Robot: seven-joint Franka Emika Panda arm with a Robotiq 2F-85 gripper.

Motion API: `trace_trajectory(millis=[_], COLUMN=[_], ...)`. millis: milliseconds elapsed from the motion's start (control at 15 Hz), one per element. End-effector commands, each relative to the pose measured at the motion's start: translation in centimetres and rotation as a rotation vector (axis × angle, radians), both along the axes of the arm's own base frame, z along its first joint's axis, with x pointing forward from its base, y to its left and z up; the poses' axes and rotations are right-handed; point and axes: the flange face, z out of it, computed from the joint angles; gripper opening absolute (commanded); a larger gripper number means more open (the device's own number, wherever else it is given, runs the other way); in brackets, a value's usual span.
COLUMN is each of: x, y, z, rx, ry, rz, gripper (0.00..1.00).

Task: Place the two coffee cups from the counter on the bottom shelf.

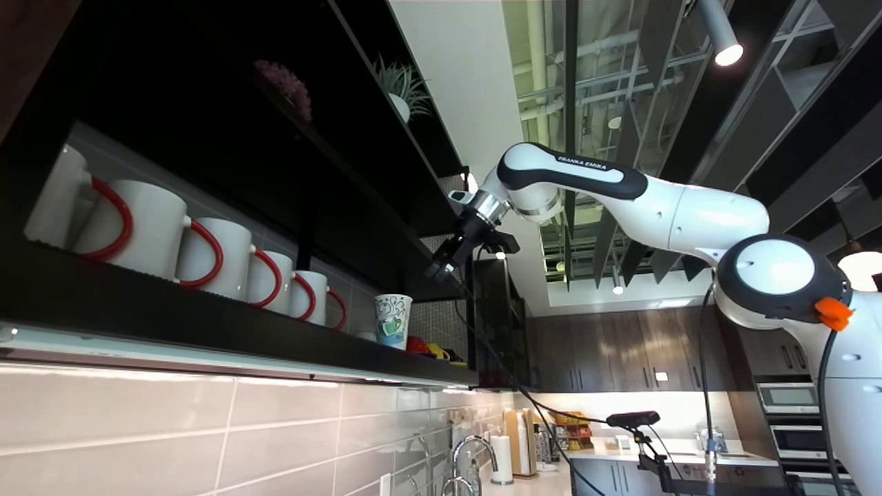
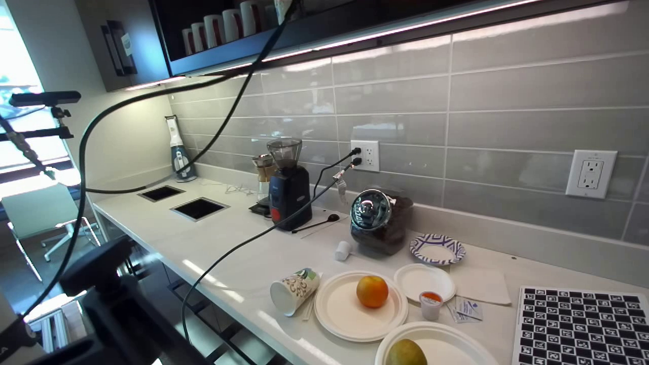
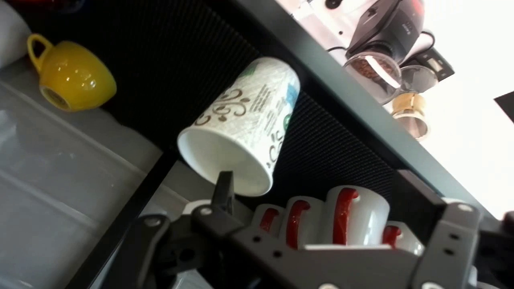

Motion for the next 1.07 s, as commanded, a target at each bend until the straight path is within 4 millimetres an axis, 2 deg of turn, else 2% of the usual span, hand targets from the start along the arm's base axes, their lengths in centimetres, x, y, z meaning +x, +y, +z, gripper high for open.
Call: trace_trajectory(millis=[0, 200, 400, 533, 733, 800, 867, 1000], x=[-5.5, -9.3, -12.4, -13.5, -13.8, -13.0, -12.8, -12.7], y=[-1.1, -1.9, -2.5, -3.3, -3.7, -3.8, -4.0, -4.0], z=[-1.3, -3.1, -6.1, -8.6, -12.7, -10.2, -11.1, -11.0], rx=[0.056, 0.106, 0.159, 0.210, 0.259, 0.239, 0.247, 0.246], ry=[0.129, 0.259, 0.406, 0.517, 0.676, 0.603, 0.625, 0.623], rz=[-0.061, -0.096, -0.140, -0.168, -0.202, -0.174, -0.175, -0.175], gripper=[1.00, 1.00, 1.00, 1.00, 1.00, 1.00, 1.00, 1.00])
